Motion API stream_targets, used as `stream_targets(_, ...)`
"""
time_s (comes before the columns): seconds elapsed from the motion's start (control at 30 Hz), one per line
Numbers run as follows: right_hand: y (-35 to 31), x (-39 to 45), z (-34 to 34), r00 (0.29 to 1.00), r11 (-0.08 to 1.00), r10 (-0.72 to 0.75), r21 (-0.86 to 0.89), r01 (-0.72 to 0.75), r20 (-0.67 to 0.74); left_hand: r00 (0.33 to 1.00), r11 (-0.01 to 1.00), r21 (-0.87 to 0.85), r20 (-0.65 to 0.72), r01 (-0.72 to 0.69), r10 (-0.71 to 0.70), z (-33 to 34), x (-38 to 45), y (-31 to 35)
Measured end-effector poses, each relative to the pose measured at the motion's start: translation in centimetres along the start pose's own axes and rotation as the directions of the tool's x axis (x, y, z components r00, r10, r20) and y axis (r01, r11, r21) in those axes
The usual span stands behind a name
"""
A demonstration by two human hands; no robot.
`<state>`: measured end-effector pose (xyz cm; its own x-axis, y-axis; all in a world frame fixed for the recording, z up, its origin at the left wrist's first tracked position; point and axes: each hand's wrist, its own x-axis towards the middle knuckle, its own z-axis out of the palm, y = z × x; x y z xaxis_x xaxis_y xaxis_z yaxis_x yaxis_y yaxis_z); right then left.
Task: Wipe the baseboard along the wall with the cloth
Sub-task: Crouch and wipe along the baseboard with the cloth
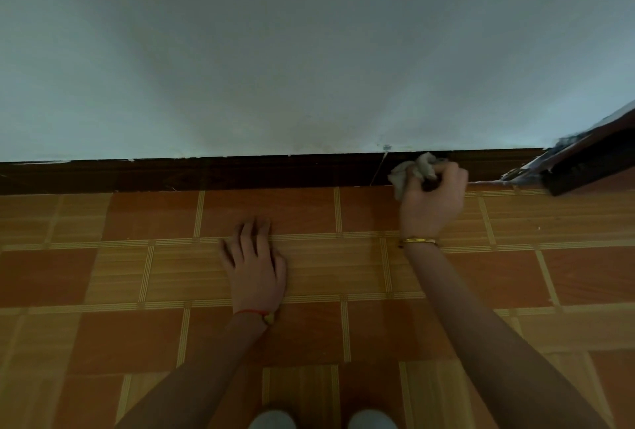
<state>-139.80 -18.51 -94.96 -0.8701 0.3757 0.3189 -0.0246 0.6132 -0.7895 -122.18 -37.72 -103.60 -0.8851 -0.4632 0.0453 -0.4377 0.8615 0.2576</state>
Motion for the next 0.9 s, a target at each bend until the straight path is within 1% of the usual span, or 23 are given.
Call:
stream_targets(0.13,-3.0,-3.5,2.2,0.985,0.997,-0.069,0.040,0.064,0.160,0.999,1.000,-0.019,0.036,-0.007,0.008,-0.5,0.2,-0.4)
stream_targets(0.2,-4.1,-5.2,3.5,0.959,0.989,-0.146,0.055,0.136,0.243,0.999,0.999,-0.012,0.037,-0.040,0.040,-1.2,0.2,-0.9)
stream_targets(0.27,-4.6,-6.2,4.3,0.943,0.984,-0.178,0.066,0.166,0.282,0.995,0.996,0.009,0.024,-0.094,0.094,-2.0,0.4,-1.7)
stream_targets(0.37,-4.7,-5.9,4.1,0.962,0.985,-0.142,0.131,0.114,0.232,0.991,0.991,0.027,0.012,-0.131,0.130,-2.9,0.7,-2.9)
stream_targets(0.4,-4.5,-5.4,3.6,0.975,0.987,-0.110,0.133,0.085,0.193,0.992,0.991,0.024,0.009,-0.129,0.128,-3.1,0.8,-3.2)
stream_targets(0.5,-3.6,-3.5,2.5,0.996,0.989,0.072,0.127,-0.078,0.051,0.994,0.994,0.019,0.008,-0.107,0.106,-3.6,0.9,-4.2)
stream_targets(0.57,-3.3,-2.8,2.1,0.995,0.985,0.105,0.140,-0.103,-0.002,0.995,0.995,0.018,0.019,-0.101,0.100,-3.8,1.0,-4.7)
stream_targets(0.67,-4.4,-3.9,2.6,0.999,0.986,0.042,0.158,-0.045,0.024,0.994,0.995,0.010,0.045,-0.098,0.098,-3.6,1.2,-5.4)
stream_targets(0.73,-6.0,-5.7,3.7,0.995,0.984,-0.055,0.171,0.040,0.083,0.995,0.997,0.002,0.057,-0.080,0.080,-3.3,1.3,-5.8)
stream_targets(0.77,-6.8,-6.7,4.4,0.985,0.979,-0.116,0.180,0.092,0.129,0.996,0.998,-0.003,0.065,-0.065,0.065,-3.1,1.4,-5.9)
stream_targets(0.83,-8.0,-8.7,5.8,0.942,0.966,-0.226,0.184,0.183,0.248,0.996,0.999,-0.014,0.077,-0.036,0.037,-2.6,1.3,-5.8)
stream_targets(0.9,-8.5,-9.7,6.7,0.909,0.958,-0.265,0.191,0.212,0.321,0.997,0.999,-0.026,0.077,-0.022,0.024,-2.2,1.2,-5.6)
